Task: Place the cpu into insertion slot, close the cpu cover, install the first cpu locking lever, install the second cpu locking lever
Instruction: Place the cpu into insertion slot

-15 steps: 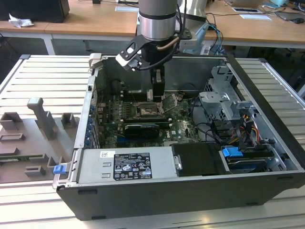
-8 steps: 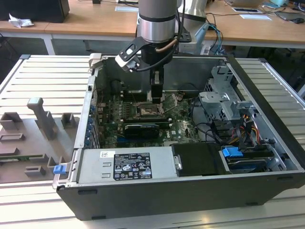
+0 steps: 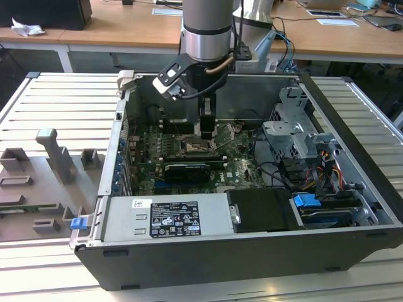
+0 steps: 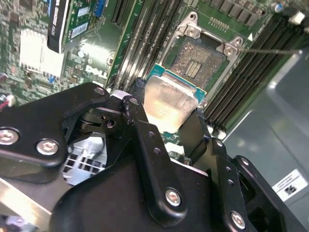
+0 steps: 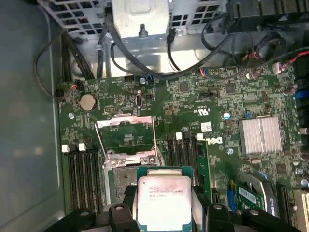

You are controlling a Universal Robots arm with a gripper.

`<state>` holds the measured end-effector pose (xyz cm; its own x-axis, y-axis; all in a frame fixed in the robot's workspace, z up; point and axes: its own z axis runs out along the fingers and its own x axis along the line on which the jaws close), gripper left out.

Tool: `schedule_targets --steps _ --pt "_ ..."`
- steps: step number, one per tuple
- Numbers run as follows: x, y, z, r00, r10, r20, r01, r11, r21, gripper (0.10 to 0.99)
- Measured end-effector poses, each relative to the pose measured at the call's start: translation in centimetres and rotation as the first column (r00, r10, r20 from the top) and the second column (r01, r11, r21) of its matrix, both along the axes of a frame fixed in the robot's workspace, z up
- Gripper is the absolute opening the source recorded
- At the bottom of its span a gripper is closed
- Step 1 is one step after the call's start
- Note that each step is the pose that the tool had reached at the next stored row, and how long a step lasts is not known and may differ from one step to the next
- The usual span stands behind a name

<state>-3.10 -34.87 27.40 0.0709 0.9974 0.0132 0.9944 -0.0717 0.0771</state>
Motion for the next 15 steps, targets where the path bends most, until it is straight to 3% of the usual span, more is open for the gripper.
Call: schedule_targets --steps 3,10,15 --pt "0.0 0.0 -0.34 0.998 0.064 0.0 -0.064 0.998 0.0 0.537" --pt "-0.08 0.0 -0.52 0.9974 0.072 0.0002 -0.072 0.9974 0.0 0.537" --pt "-0.32 0.01 -0.89 0.9935 0.114 0.0001 -0.114 0.9935 0.0 0.537"
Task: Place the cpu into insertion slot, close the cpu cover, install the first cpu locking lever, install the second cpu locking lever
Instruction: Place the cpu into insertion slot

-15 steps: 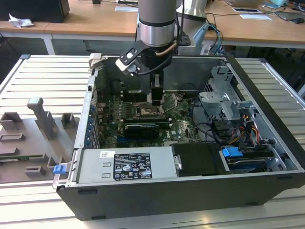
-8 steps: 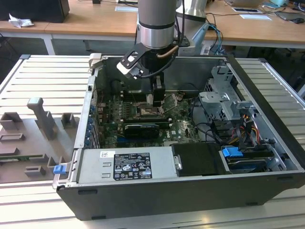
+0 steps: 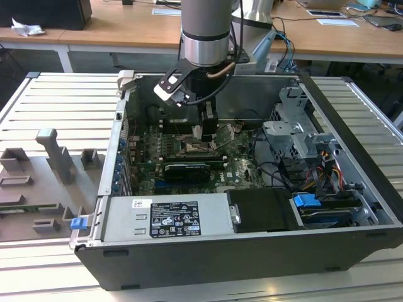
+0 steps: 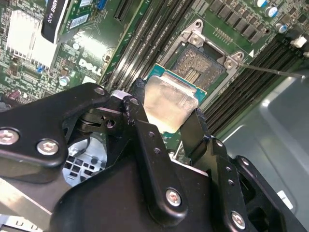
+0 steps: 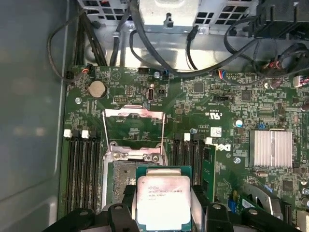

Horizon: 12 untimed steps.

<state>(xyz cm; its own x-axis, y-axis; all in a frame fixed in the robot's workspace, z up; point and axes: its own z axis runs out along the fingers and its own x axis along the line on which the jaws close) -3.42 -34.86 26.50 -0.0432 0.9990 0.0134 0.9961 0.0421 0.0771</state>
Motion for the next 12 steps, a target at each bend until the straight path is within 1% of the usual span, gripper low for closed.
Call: schedule_targets --steps 1,3,5,12 --pt "-0.14 0.08 -0.19 1.0 0.0 0.0 0.0 1.0 0.0 0.537" --pt "-0.14 0.37 -0.61 1.0 -0.008 -0.0002 0.008 1.0 0.0 0.537" --pt "-0.13 0.44 -0.88 0.9997 -0.026 -0.0001 0.026 0.9997 0.0 0.537" --pt "-0.14 0.45 -1.17 0.9993 -0.038 0.0 0.038 0.9993 0.0 0.537"
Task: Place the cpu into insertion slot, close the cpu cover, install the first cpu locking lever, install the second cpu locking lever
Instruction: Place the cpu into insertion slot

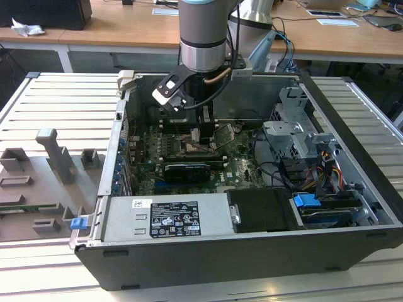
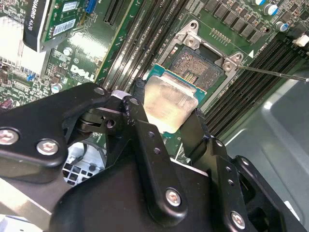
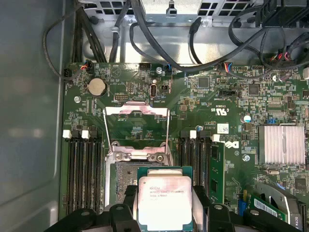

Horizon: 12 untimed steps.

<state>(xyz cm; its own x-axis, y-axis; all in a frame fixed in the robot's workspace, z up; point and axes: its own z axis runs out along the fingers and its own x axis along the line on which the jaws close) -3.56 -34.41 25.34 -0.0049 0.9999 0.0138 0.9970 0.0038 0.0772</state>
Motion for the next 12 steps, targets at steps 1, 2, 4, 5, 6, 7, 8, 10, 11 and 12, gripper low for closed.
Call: schedule_targets --steps 1,2,4,5,6,7,8,10,11,12 --pt "0.0 0.0 -0.12 1.0 0.0 -0.0001 0.0 1.0 0.0 0.537" --pt "-0.01 0.03 -0.29 1.0 -0.001 -0.0001 0.001 1.0 0.0 0.537" --pt "0.0 0.17 -0.4 1.0 -0.001 -0.0001 0.001 1.0 0.0 0.537" --pt "0.0 0.19 -0.43 1.0 -0.001 -0.0001 0.001 1.0 0.0 0.537" --pt "0.01 0.2 -0.44 1.0 0.0 -0.0001 0.0 1.0 0.0 0.537" --pt "0.05 0.22 -0.47 1.0 -0.001 -0.0001 0.001 1.0 0.0 0.537" --pt "0.09 0.23 -0.48 1.0 -0.001 -0.0001 0.001 1.0 0.0 0.537" --pt "0.18 0.25 -0.51 1.0 -0.001 -0.0001 0.001 1.0 0.0 0.537" --pt "0.19 0.27 -0.52 1.0 -0.001 -0.0001 0.001 1.0 0.0 0.537" --pt "0.22 0.27 -0.54 1.0 -0.001 -0.0001 0.001 1.0 0.0 0.537"
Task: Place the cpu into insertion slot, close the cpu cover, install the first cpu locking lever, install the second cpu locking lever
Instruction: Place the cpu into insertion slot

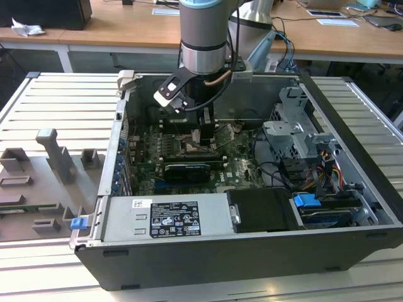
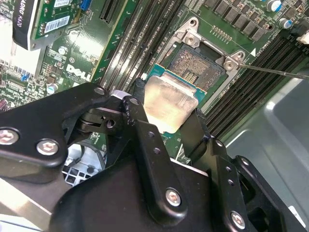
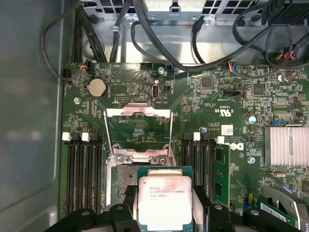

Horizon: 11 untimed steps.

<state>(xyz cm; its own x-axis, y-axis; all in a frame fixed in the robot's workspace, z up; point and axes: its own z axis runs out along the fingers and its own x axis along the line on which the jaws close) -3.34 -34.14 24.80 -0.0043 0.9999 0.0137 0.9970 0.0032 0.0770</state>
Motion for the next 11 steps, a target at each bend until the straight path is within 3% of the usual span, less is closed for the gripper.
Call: schedule_targets --steps 11 --pt "0.01 0.04 -0.2 1.0 -0.001 0.0001 0.001 1.0 0.0 0.537"
